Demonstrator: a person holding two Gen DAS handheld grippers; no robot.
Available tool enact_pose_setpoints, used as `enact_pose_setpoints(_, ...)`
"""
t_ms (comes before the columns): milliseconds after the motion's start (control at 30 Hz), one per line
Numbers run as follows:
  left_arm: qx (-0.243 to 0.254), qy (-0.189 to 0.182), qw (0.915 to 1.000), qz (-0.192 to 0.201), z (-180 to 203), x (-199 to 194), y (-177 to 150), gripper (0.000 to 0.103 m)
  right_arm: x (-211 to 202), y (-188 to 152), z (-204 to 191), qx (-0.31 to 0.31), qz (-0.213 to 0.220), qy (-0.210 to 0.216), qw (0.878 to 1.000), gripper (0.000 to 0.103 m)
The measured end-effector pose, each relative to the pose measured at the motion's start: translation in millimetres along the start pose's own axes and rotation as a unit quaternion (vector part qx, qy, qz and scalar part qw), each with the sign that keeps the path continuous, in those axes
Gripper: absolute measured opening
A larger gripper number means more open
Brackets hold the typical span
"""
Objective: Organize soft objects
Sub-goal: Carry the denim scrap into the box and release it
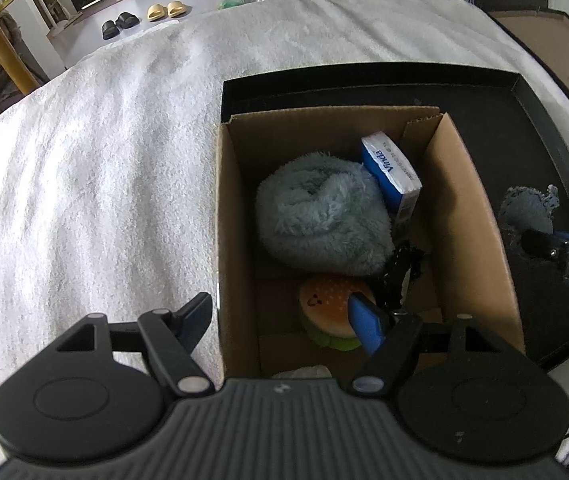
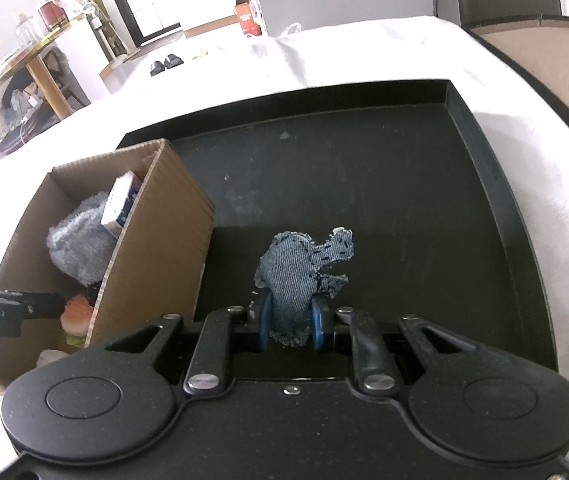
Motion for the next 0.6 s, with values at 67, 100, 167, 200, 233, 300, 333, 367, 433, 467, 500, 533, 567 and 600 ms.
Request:
enact_pose_setpoints(67, -0.004, -0.004, 1.0, 0.002, -2, -2, -1, 0.073, -6, 2, -3, -0.002, 0.005, -0.002, 1.0, 0.02)
enact_pose_setpoints(100, -0.006, -0.006, 1.0, 0.003, -3, -2, -2, 0.073, -9, 2, -4, -0.003, 0.008, -0.003, 1.0, 0.02)
enact_pose_setpoints(167, -0.007, -0.013, 0.9999, 0.004, -1, -5, -3, 0.073, -17, 8, -7, 0.002, 0.013, 0.001, 1.0, 0.02)
enact_pose_setpoints(200, -0.007, -0.018, 0.9998, 0.008, 0, -7, -3, 0.073, -21, 10, -8, 0.01, 0.015, 0.008, 1.0, 0.02)
enact_pose_setpoints(233, -0.005, -0.021, 0.9997, 0.011, 0, -8, -2, 0.073, -25, 12, -10, 0.012, 0.019, 0.01, 1.0, 0.02)
enact_pose_setpoints(300, -0.003, -0.027, 0.9995, 0.016, 2, -12, -3, 0.073, -33, 18, -17, 0.006, 0.028, 0.009, 1.0, 0.02)
enact_pose_setpoints(333, -0.004, -0.03, 0.9994, 0.017, 2, -12, -4, 0.073, -36, 20, -20, 0.005, 0.031, 0.011, 0.999, 0.02)
enact_pose_setpoints(367, -0.005, -0.032, 0.9993, 0.018, 2, -13, -5, 0.073, -40, 22, -23, 0.004, 0.034, 0.012, 0.999, 0.02)
enact_pose_setpoints(433, -0.009, -0.034, 0.9991, 0.021, -1, -16, -6, 0.073, -46, 27, -30, -0.003, 0.041, 0.011, 0.999, 0.02)
enact_pose_setpoints(467, -0.012, -0.037, 0.999, 0.023, -2, -17, -7, 0.073, -48, 29, -33, -0.005, 0.043, 0.012, 0.999, 0.02)
enact_pose_setpoints(500, -0.013, -0.04, 0.9988, 0.025, -3, -19, -8, 0.073, -51, 30, -36, -0.007, 0.046, 0.013, 0.999, 0.02)
enact_pose_setpoints(533, -0.014, -0.043, 0.9986, 0.027, -4, -20, -9, 0.073, -54, 30, -41, -0.009, 0.048, 0.015, 0.999, 0.02)
enact_pose_setpoints(567, -0.014, -0.045, 0.9985, 0.028, -5, -21, -10, 0.073, -56, 31, -45, -0.013, 0.051, 0.016, 0.999, 0.02)
enact_pose_setpoints(600, -0.015, -0.047, 0.9983, 0.03, -6, -21, -10, 0.073, -58, 31, -49, -0.015, 0.052, 0.016, 0.998, 0.02)
Point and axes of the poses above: each gripper's, at about its wrist camera, not at the fingertips, and x roughly the way its jaws point, z to its right, y to its top, the point moved 10 cm from there along x, roughly the way its jaws point, and after that the axes turned 2 degrees about -z, right-handed, at the moved point
